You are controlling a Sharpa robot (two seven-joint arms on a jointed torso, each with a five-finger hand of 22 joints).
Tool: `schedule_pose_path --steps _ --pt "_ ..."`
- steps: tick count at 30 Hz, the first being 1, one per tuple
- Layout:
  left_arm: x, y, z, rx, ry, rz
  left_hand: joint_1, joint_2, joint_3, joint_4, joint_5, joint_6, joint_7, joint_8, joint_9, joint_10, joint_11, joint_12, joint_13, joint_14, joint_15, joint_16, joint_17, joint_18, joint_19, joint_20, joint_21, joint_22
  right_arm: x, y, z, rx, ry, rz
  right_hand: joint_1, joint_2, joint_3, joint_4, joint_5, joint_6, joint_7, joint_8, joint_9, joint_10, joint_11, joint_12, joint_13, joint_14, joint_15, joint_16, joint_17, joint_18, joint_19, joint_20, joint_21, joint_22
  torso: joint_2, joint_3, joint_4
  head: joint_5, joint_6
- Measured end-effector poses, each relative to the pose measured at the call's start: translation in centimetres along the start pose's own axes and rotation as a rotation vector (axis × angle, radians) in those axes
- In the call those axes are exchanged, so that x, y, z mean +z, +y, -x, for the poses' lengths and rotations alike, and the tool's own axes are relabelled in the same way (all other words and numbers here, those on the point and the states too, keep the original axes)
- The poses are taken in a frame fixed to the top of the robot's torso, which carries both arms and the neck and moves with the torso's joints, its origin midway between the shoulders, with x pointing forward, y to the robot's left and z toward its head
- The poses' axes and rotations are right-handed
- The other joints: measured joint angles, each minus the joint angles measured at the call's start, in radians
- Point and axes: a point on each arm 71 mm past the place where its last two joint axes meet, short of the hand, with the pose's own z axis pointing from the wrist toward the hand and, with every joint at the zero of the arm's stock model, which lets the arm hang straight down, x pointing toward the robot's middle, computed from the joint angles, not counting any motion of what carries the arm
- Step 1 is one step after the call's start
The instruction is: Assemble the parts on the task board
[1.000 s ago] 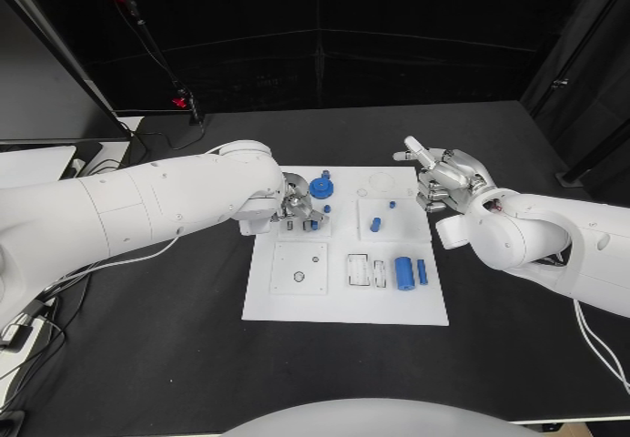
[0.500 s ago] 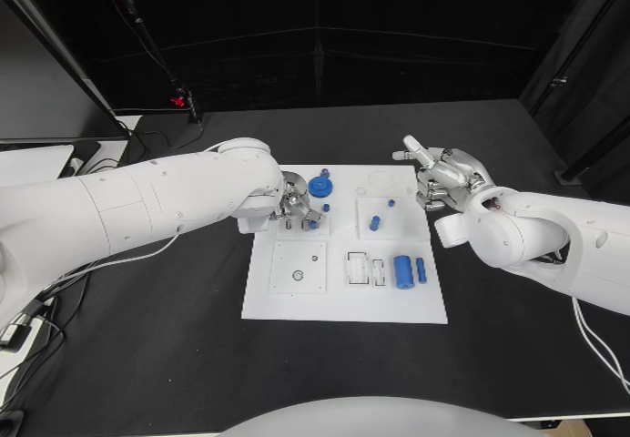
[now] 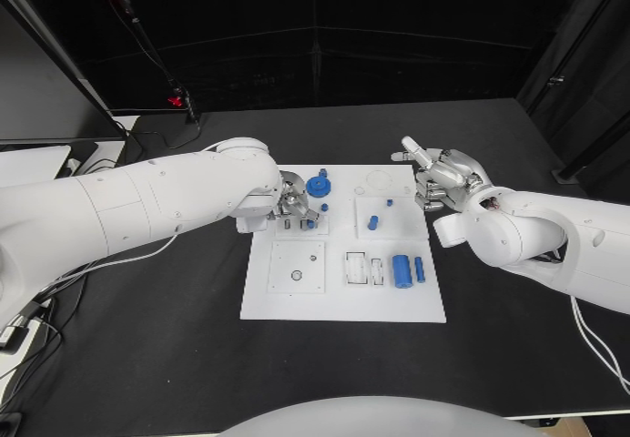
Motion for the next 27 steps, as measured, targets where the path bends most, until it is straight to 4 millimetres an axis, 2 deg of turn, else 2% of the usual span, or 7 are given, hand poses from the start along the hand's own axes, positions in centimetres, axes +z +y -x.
schedule_pose_path --steps 3,10,11,14,19,22,27 --pt "0.01 0.0 0.0 0.0 0.001 0.0 0.0 0.0 0.0 0.0 0.001 0.0 0.0 0.0 0.001 -0.001 0.001 0.001 0.0 -0.003 -0.003 0.0 0.0 0.0 -0.004 -0.004 0.0 0.0 0.02 -0.03 -0.01 0.0 0.0 -0.003 0.0 0.0 0.0 0.0 0.004 0.0 0.0 0.0 0.0 0.0 0.0 0.0 0.0 0.0 0.0 0.0 0.0 0.0 0.003 0.003 0.0 0.0 0.0 0.0 0.0 -0.001 -0.001" --pt "0.02 0.01 0.01 0.002 0.004 0.0 0.024 -0.019 0.021 -0.001 0.006 0.002 -0.002 -0.01 0.01 0.001 -0.001 0.001 0.0 -0.003 -0.003 0.0 0.0 0.0 0.0 -0.007 0.0 0.0 0.05 -0.12 -0.01 -0.001 -0.001 -0.01 0.0 0.0 0.0 0.0 0.004 0.0 0.0 0.0 0.0 0.0 0.0 0.0 0.0 0.0 0.0 0.0 0.0 0.0 0.003 0.003 0.0 0.0 0.0 0.0 0.0 -0.007 -0.004" --pt "0.02 0.01 0.01 0.002 0.004 0.0 0.031 -0.026 0.029 -0.003 0.016 0.003 -0.003 -0.01 0.013 0.001 -0.001 0.001 -0.001 -0.003 -0.003 0.0 0.0 0.0 0.0 -0.007 0.0 0.0 0.05 -0.13 0.0 -0.001 -0.001 -0.011 0.0 0.0 0.0 0.0 0.004 0.0 0.0 0.0 0.0 0.0 0.0 0.0 0.0 0.0 0.0 0.0 0.0 0.0 0.003 0.003 0.0 0.0 0.0 0.0 0.0 -0.007 -0.004" --pt "0.02 0.0 0.02 0.002 0.004 -0.001 0.069 -0.054 0.066 -0.013 0.074 0.003 -0.003 -0.018 0.022 0.003 -0.002 0.0 -0.005 -0.003 -0.003 0.0 0.0 0.0 0.0 -0.007 0.0 0.0 0.05 -0.17 0.03 -0.001 -0.002 -0.014 0.0 0.0 0.0 0.0 0.004 0.0 0.0 0.0 0.0 0.0 0.0 0.0 0.0 0.0 0.0 0.0 0.0 0.0 0.003 0.003 0.0 0.0 0.0 -0.0001 0.0001 -0.008 -0.004" --pt "-0.01 0.02 0.08 0.001 0.002 -0.003 0.118 -0.097 0.135 -0.017 0.137 0.003 -0.003 -0.028 0.037 0.003 -0.002 -0.004 -0.005 -0.005 -0.006 0.0 0.0 0.0 0.0 -0.014 0.0 0.0 0.06 -0.25 0.16 -0.002 -0.006 -0.019 0.004 0.004 0.0 0.0 0.003 0.0 0.0 0.0 -0.001 0.0 0.0 0.0 0.0 0.0 0.0 0.0 0.0 0.0 0.003 0.003 0.0 0.0 0.0 -0.0001 0.0009 -0.008 -0.003" --pt "-0.01 0.07 0.08 0.0 0.001 -0.004 0.145 -0.124 0.172 -0.017 0.151 0.002 0.003 -0.032 0.05 0.003 -0.002 -0.006 -0.003 -0.005 -0.006 0.0 0.0 0.0 0.0 -0.014 0.0 0.0 0.06 -0.29 0.22 -0.003 -0.007 -0.023 0.004 0.004 0.0 0.0 0.003 0.0 0.0 0.0 -0.001 0.0 0.0 0.0 0.0 0.0 0.0 0.0 0.0 0.0 0.003 0.003 0.0 0.0 0.0 0.0 0.0012 -0.008 -0.003" --pt "-0.02 0.12 0.09 -0.003 -0.004 -0.008 0.167 -0.141 0.2 -0.013 0.151 0.005 0.006 -0.035 0.053 0.003 -0.002 -0.004 0.0 -0.003 -0.007 0.0 0.0 0.0 0.0 -0.014 0.0 0.0 0.08 -0.38 0.27 -0.004 -0.009 -0.029 0.004 0.004 0.0 0.0 0.004 0.0 0.0 0.0 -0.002 0.0 0.0 0.0 0.0 0.0 0.0 0.0 0.0 0.0 0.003 0.003 0.0 0.0 0.0 -0.0001 0.0012 -0.008 -0.003"
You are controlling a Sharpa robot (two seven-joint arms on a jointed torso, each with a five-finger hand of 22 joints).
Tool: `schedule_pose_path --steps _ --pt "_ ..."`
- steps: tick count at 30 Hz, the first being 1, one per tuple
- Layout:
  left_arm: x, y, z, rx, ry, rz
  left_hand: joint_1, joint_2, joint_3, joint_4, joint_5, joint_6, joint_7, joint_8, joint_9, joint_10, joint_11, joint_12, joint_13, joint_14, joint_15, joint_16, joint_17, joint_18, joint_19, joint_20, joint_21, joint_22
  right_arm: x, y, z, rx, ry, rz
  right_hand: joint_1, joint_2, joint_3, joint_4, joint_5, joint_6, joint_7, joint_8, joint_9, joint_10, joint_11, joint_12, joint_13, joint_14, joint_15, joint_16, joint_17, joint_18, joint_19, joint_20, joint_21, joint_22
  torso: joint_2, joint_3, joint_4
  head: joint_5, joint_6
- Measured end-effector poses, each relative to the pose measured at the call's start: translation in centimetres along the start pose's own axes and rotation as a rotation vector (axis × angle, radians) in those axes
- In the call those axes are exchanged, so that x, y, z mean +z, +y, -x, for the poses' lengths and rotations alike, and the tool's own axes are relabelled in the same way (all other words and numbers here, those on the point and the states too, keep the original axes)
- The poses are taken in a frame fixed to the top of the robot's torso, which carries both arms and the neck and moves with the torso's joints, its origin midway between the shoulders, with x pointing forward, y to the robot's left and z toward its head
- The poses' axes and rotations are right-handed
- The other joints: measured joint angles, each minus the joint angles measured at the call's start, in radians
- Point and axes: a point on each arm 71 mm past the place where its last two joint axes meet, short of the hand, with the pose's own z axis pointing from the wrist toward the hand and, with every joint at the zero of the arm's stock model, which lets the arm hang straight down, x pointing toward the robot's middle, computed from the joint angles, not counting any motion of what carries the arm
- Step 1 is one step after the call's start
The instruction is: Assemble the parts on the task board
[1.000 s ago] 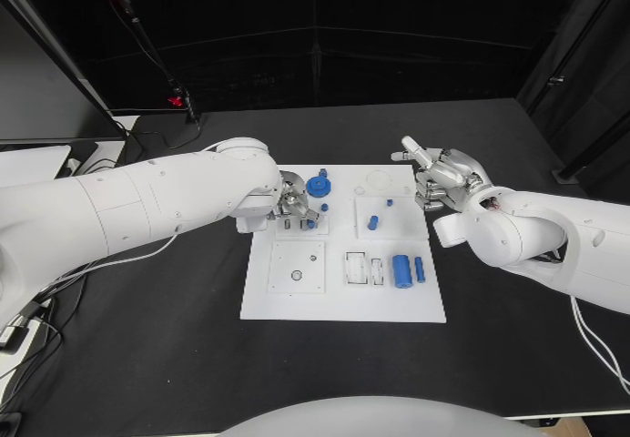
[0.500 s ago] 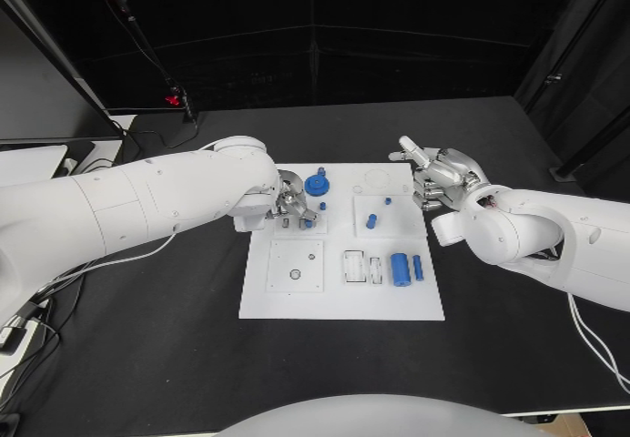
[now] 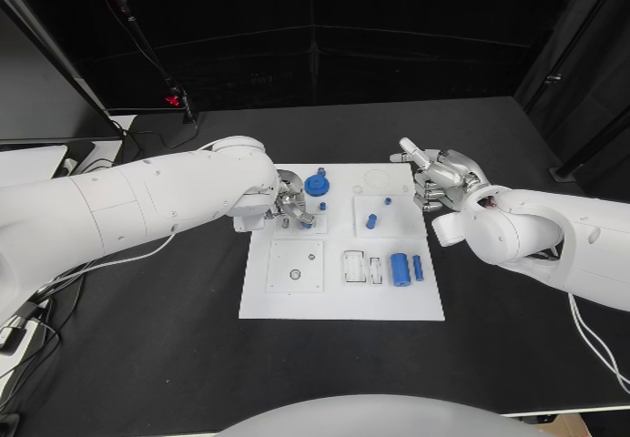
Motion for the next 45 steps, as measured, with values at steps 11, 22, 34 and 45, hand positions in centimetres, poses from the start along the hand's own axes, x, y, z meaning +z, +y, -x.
schedule_pose_path --steps 11,22,34,45 --pt "-0.4 0.9 0.1 -0.019 -0.019 -0.015 0.003 -0.003 0.012 0.006 0.0 0.002 0.002 -0.006 0.0 0.0 0.0 0.005 -0.001 0.0 0.0 0.0 0.0 0.0 0.0 0.0 0.0 0.0 0.1 -0.2 0.1 -0.002 -0.004 -0.012 0.004 0.004 0.003 0.003 0.0 0.0 0.0 0.0 0.0 0.0 0.0 0.0 0.0 0.0 0.0 0.0 0.001 0.0 0.0 0.0 0.0 0.0 0.0 0.0002 -0.0001 0.002 0.0" --pt "-1.0 2.5 0.3 -0.042 -0.038 -0.02 0.003 -0.003 0.023 0.014 -0.001 0.004 0.004 -0.01 0.013 -0.001 0.0 0.006 -0.001 0.0 0.0 0.0 0.0 0.0 0.0 0.0 0.0 0.0 0.0 -0.4 0.4 -0.003 -0.01 -0.02 0.004 0.004 0.003 0.003 0.0 0.0 0.0 0.0 0.0 0.0 0.0 0.0 0.0 0.0 0.0 0.0 0.0 0.0 0.0 0.0 0.0 0.0 0.0 0.0012 0.0017 0.007 -0.001" --pt "-1.1 3.0 0.4 -0.039 -0.026 0.004 -0.009 0.009 0.029 0.019 -0.006 0.005 0.005 -0.014 0.024 -0.002 0.002 0.002 -0.001 0.0 0.001 0.0 0.0 0.0 0.0 0.0 0.0 0.0 0.0 -0.5 0.4 -0.004 -0.01 -0.024 0.004 0.004 0.003 0.002 0.0 0.0 0.0 0.0 -0.001 0.004 0.004 0.0 0.0 0.0 0.0 0.0 0.0 0.0 0.0 0.0 0.0 0.0 0.0 0.0004 0.0017 0.012 -0.002" --pt "-0.8 2.6 0.5 -0.032 -0.02 0.006 -0.019 0.019 0.032 0.021 -0.014 0.006 0.006 -0.019 0.028 -0.004 0.004 0.004 -0.001 0.0 0.001 0.0 0.0 0.0 0.0 0.0 0.0 0.0 0.0 -0.6 0.4 -0.004 -0.01 -0.026 0.004 0.004 0.003 0.002 0.0 0.0 0.0 0.0 -0.001 0.004 0.004 0.0 0.0 0.0 0.0 0.0 0.0 0.0 0.0 0.0 0.0 0.0 0.0 0.0002 0.0001 0.012 -0.006"
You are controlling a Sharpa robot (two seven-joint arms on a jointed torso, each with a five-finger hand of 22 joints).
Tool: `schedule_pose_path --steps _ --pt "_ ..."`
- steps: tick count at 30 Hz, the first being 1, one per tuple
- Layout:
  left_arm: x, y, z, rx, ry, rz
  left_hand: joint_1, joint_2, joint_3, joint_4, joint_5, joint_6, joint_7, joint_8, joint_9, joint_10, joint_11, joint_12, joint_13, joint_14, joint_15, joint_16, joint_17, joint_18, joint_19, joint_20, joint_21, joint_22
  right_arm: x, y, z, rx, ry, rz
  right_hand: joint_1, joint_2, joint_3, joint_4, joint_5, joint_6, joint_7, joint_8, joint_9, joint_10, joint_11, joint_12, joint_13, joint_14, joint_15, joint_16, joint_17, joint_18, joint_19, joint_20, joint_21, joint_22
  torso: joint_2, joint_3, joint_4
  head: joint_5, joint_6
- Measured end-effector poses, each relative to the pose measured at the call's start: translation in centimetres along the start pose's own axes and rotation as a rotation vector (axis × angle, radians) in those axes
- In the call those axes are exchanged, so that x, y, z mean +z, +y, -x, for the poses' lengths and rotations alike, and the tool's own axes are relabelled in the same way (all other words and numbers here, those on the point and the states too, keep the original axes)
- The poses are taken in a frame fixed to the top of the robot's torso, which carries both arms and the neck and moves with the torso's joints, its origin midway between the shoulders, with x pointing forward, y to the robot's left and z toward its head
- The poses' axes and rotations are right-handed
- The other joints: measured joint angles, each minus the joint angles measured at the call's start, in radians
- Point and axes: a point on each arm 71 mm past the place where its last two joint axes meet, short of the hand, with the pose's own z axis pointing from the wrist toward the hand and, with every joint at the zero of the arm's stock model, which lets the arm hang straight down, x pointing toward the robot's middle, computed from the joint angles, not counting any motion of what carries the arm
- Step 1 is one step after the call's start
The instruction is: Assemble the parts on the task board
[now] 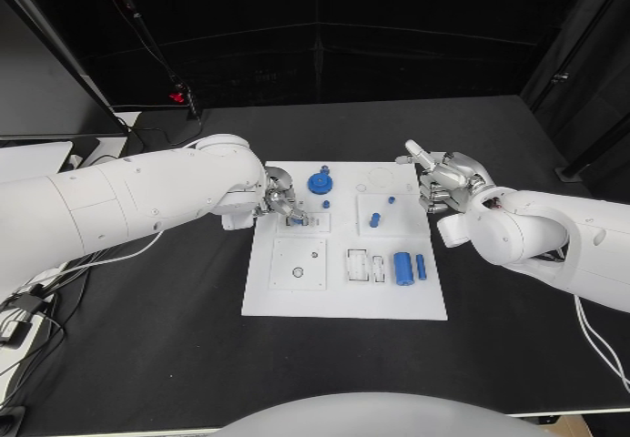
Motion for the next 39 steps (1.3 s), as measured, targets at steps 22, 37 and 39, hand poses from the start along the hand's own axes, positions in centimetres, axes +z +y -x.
schedule_pose_path --steps 22,37,39 --pt "0.29 -0.42 -0.11 0.017 0.024 0.011 -0.004 0.004 0.004 0.002 -0.003 0.002 0.002 -0.002 0.005 -0.002 0.002 -0.002 0.0 -0.001 0.002 0.0 0.0 0.0 0.0 0.0 0.0 0.0 -0.03 -0.02 -0.09 0.001 0.002 -0.001 0.0 0.0 0.0 0.0 0.0 0.0 0.0 0.0 0.0 0.0 0.0 0.0 0.0 0.0 0.0 0.0 0.0 0.0 0.0 0.0 0.0 0.0 0.0 0.0006 -0.0003 -0.002 -0.006" --pt "0.35 -0.49 -0.01 0.02 0.029 0.021 -0.004 0.004 0.006 0.0 -0.008 0.002 0.002 -0.002 0.005 -0.002 0.002 -0.002 0.0 -0.003 0.004 0.0 0.0 0.0 0.0 0.0 0.0 0.0 -0.07 -0.01 -0.11 0.001 0.004 -0.002 0.0 0.0 0.0 0.0 0.0 0.0 0.0 0.0 0.0 0.0 0.0 0.0 0.0 0.0 0.0 0.0 0.0 0.0 0.0 0.0 0.0 0.0 -0.001 0.0006 -0.0003 -0.003 -0.005" --pt "0.37 -0.52 0.01 0.02 0.029 0.022 -0.004 0.004 0.006 0.0 -0.008 0.002 0.002 -0.002 0.005 -0.002 0.002 -0.002 0.0 -0.003 0.004 0.0 0.0 0.0 0.0 0.0 0.0 0.0 -0.07 -0.01 -0.12 0.001 0.004 -0.002 0.0 0.0 0.0 0.0 0.0 0.0 0.0 0.0 0.0 0.0 0.0 0.0 0.0 0.0 0.0 0.0 0.0 0.0 0.0 0.0 0.0 0.0 -0.001 0.0006 -0.0003 -0.004 -0.005"
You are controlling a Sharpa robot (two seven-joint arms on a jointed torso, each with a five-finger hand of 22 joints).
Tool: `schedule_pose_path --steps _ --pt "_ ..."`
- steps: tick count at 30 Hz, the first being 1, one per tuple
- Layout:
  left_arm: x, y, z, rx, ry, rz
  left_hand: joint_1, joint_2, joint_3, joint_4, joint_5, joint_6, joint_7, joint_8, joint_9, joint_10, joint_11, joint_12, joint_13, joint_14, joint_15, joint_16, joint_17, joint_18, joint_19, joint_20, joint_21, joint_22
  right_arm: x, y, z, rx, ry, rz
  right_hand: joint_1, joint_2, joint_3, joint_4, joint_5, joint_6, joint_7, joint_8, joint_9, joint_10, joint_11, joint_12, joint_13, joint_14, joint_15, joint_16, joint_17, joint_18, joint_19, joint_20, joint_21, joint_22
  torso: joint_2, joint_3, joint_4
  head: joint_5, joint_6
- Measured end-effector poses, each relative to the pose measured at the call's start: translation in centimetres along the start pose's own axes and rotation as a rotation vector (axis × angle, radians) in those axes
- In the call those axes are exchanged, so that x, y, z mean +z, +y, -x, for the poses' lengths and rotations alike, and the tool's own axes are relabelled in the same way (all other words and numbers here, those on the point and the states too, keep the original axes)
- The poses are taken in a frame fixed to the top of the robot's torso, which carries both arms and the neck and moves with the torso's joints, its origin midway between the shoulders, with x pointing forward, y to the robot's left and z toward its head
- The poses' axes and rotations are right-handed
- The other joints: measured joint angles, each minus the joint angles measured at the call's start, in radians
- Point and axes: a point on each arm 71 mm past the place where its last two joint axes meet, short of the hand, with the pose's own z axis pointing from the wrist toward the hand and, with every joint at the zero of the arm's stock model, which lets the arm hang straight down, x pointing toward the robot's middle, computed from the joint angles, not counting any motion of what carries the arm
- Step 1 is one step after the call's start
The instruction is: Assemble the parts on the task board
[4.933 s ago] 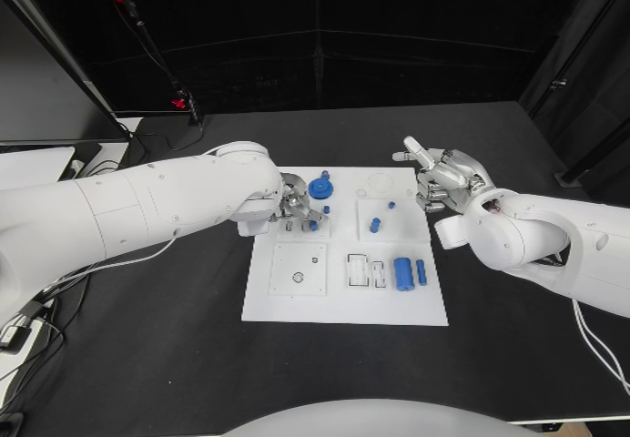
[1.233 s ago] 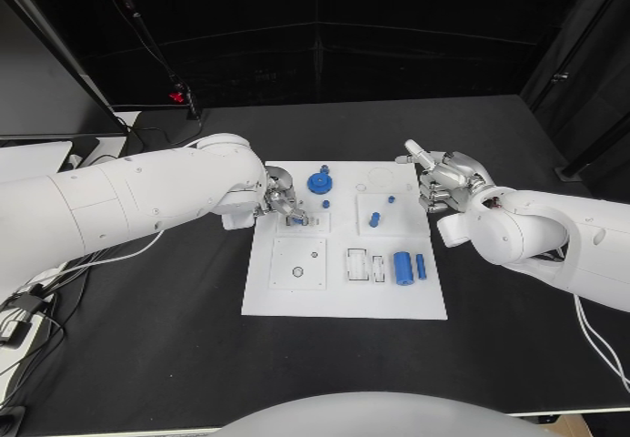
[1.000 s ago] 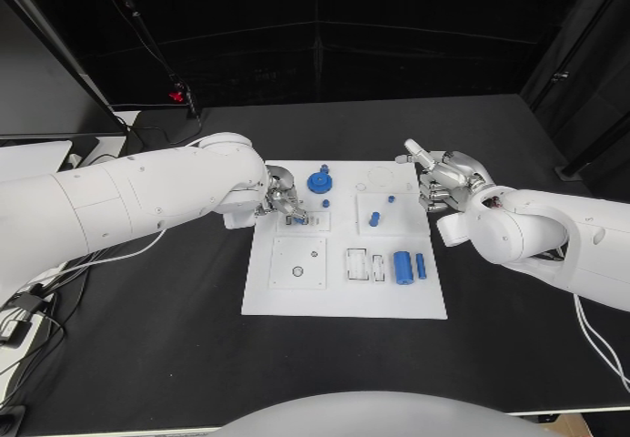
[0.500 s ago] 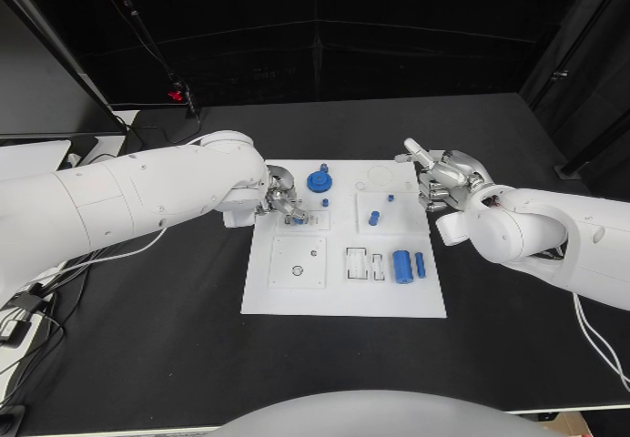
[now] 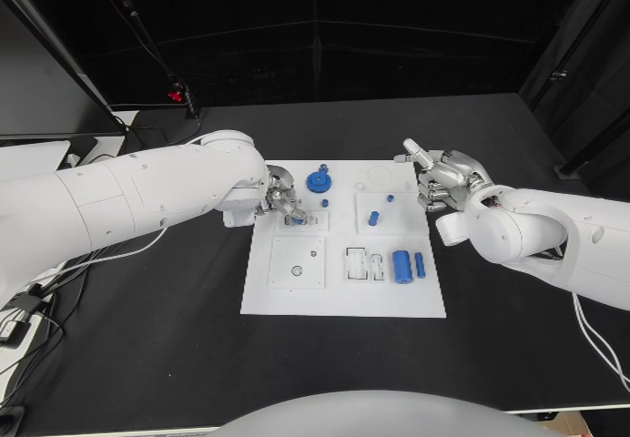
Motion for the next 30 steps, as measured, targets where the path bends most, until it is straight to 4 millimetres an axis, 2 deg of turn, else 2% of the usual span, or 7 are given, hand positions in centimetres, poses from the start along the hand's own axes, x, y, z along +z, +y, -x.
schedule_pose_path --steps 9,30 --pt "0.04 -0.08 0.02 0.0 -0.001 0.0 0.0 0.0 0.0 0.0 0.0 0.002 0.002 0.0 0.0 0.002 -0.002 0.002 0.0 0.001 0.001 0.0 0.0 0.0 0.0 0.0 0.0 0.0 0.04 -0.01 -0.07 0.0 0.001 0.0 0.0 0.0 0.0 0.0 0.0 -0.002 -0.002 0.005 0.0 0.0 0.0 0.0 0.0 0.002 0.002 0.0 0.0 0.0 0.0 0.0 0.0 0.0 0.0 -0.0007 -0.0001 0.0 -0.006" --pt "0.15 -0.34 0.08 0.003 -0.001 0.0 -0.008 0.0 0.0 0.0 -0.004 0.003 0.003 -0.004 -0.002 0.002 -0.002 0.003 -0.001 0.001 0.002 0.0 0.0 0.0 0.0 0.0 0.0 0.001 0.02 -0.04 -0.04 0.0 0.001 -0.003 0.0 0.0 0.0 0.0 0.0 -0.003 -0.003 0.005 -0.001 0.0 0.0 0.0 0.0 0.004 0.004 0.0 0.0 0.0 -0.004 0.004 0.0 0.001 0.0 0.0 -0.0001 0.0 -0.007"
